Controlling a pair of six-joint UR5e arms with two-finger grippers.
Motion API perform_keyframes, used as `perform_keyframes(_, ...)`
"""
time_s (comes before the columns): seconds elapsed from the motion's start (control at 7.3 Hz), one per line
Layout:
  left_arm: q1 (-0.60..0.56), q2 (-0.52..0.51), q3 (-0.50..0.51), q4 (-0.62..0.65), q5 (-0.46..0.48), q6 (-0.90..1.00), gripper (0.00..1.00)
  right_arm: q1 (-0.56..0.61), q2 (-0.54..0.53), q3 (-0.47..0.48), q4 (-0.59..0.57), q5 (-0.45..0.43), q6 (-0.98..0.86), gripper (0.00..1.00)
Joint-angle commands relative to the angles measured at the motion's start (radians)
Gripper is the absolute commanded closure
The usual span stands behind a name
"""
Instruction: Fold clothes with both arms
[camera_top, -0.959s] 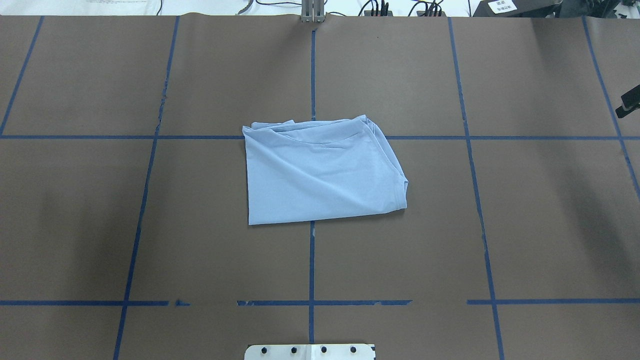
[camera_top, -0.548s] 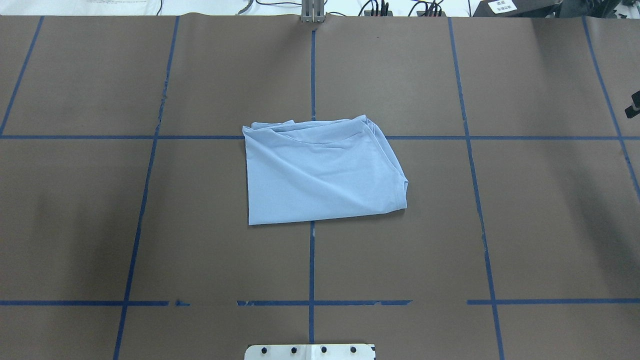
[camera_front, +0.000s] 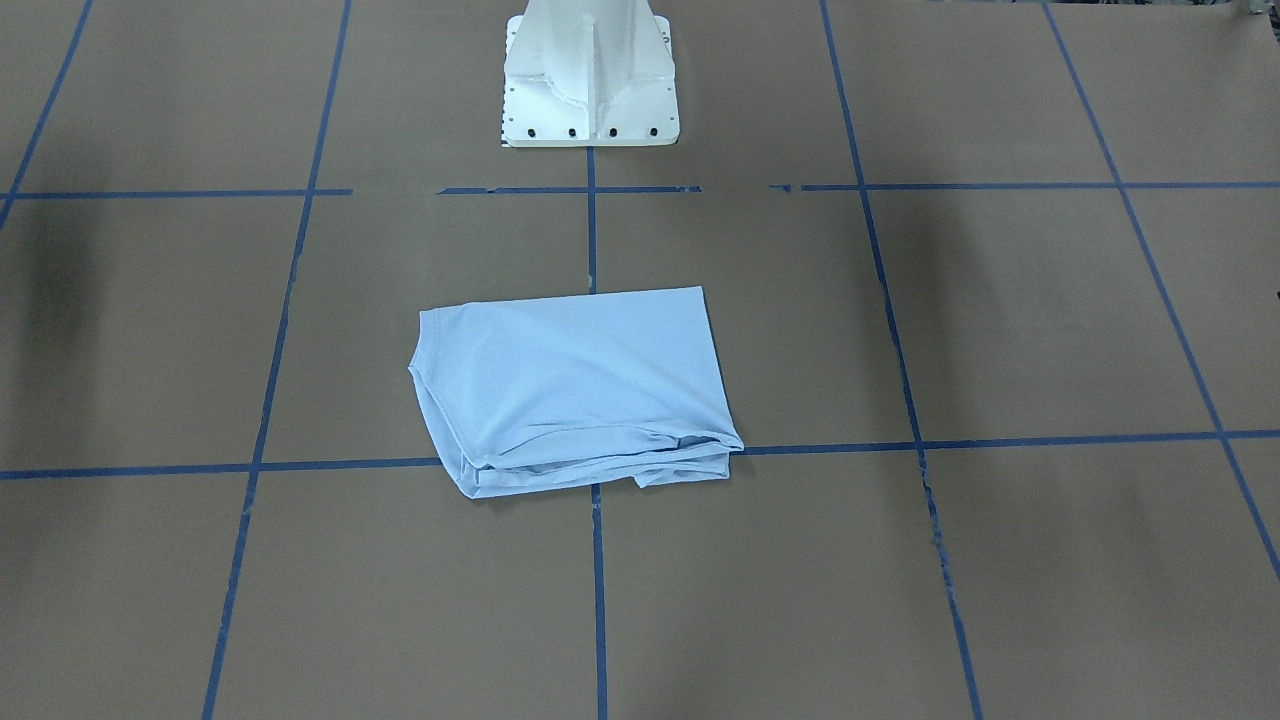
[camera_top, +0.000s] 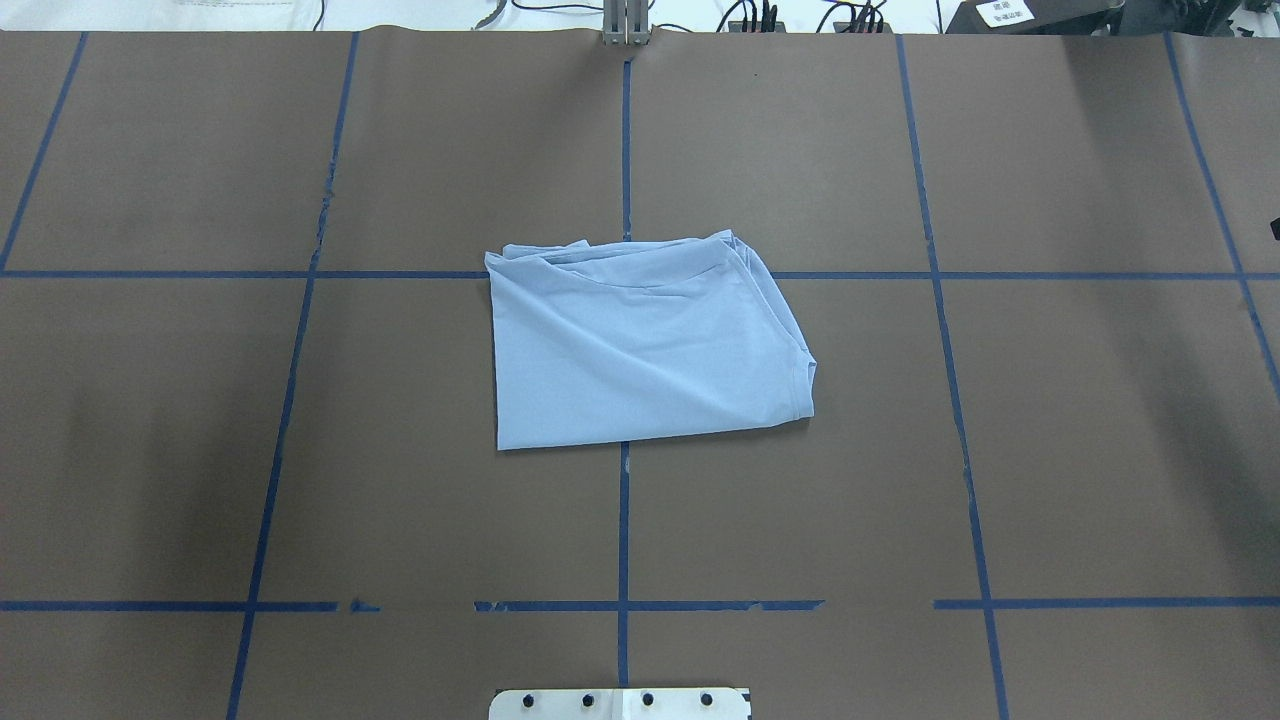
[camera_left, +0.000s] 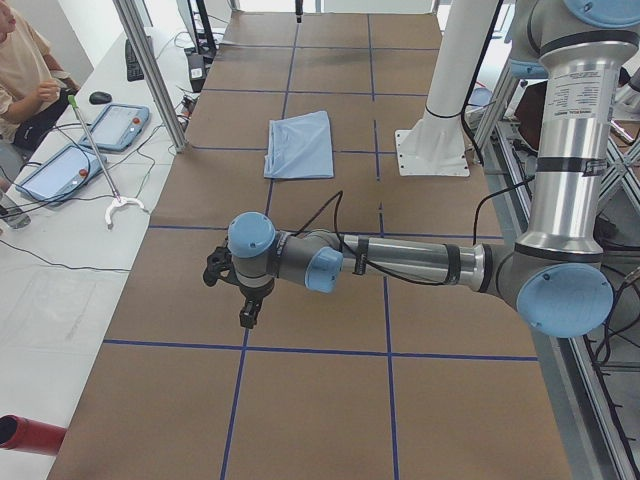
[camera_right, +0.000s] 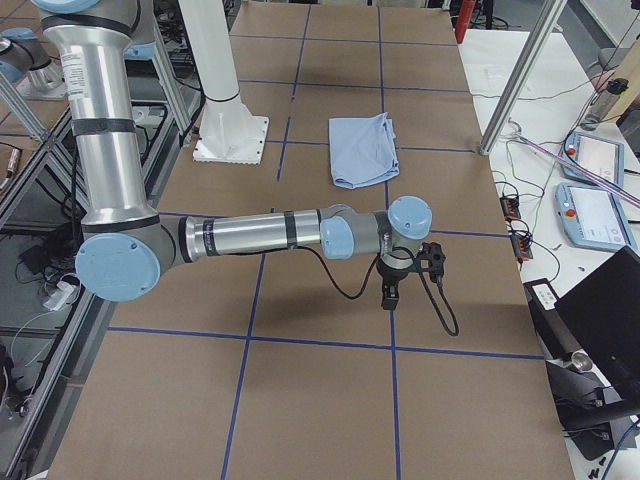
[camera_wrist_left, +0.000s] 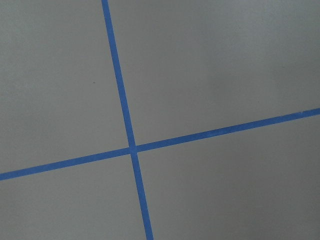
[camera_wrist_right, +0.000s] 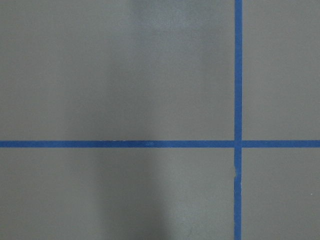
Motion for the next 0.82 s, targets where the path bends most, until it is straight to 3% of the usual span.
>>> perform_keyframes(0.0, -0.001, 0.001, -0.002, 0.001, 0.000, 0.000, 0.00, 0.001, 0.003, 0.001, 0.001, -0.020, 0.000, 0.00)
perform_keyframes(0.69, -0.001, 0.002, 0.004, 0.001, 0.000, 0.000, 0.00, 0.001, 0.009, 0.001, 0.001, -0.014, 0.001, 0.00)
